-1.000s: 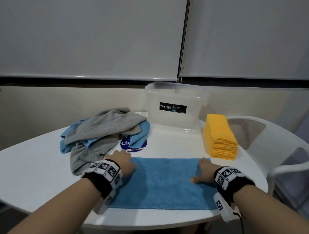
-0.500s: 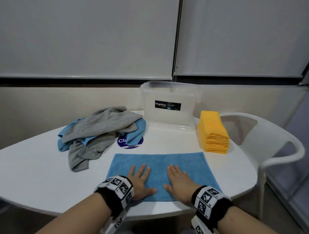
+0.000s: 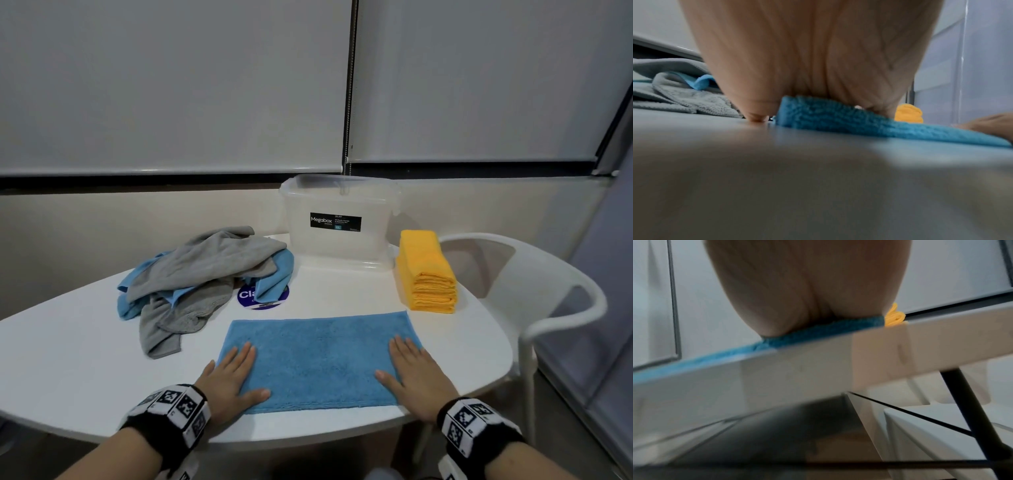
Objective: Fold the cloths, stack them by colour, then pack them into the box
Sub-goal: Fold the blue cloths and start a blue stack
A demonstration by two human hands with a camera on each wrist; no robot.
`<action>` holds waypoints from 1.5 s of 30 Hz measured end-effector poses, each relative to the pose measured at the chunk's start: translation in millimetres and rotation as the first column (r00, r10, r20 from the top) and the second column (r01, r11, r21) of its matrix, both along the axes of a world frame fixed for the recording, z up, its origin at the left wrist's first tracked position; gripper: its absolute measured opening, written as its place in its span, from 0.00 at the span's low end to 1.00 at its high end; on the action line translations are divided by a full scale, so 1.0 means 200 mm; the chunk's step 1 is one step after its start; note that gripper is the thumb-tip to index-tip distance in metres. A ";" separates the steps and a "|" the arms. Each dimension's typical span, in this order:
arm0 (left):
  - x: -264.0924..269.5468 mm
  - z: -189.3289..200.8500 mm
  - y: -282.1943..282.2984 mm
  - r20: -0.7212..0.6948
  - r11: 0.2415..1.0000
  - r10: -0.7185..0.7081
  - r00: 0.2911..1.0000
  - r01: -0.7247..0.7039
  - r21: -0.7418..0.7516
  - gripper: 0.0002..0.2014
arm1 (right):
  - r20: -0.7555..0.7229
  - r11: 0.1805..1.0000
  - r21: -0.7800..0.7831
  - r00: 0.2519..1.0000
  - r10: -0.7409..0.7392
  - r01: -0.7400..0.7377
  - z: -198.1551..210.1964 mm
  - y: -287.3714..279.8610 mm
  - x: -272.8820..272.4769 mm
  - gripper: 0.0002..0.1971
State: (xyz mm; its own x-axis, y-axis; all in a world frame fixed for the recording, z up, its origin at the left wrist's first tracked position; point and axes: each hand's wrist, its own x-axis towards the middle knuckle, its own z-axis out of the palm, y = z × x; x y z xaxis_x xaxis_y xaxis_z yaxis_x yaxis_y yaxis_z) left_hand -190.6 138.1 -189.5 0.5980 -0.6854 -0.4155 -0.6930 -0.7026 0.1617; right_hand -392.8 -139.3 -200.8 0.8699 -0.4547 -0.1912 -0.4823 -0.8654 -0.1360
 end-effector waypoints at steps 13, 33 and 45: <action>0.25 0.14 -0.09 0.071 0.850 0.526 0.847 -0.522 -0.066 0.29 | 0.026 0.824 0.319 0.864 -0.502 0.469 0.13 -0.35 0.12 0.20; 0.26 0.26 -0.07 -0.466 0.612 0.270 0.843 -0.524 -0.593 0.08 | 0.171 0.614 0.766 0.859 -0.482 0.192 0.26 -0.30 0.06 0.08; -0.06 0.30 -0.51 -0.104 0.880 0.106 0.989 -0.142 -0.454 0.25 | 0.269 0.643 0.763 0.870 -0.413 0.069 0.24 0.08 0.37 0.16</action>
State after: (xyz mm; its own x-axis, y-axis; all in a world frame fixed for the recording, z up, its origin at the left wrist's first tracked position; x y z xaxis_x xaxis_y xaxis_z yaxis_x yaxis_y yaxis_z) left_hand -202.9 35.4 -128.9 0.6706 -0.7322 -0.1188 -0.5785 -0.6165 0.5341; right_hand -318.1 -122.8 -153.0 0.8191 -0.5276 -0.2254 -0.4129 -0.2693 -0.8700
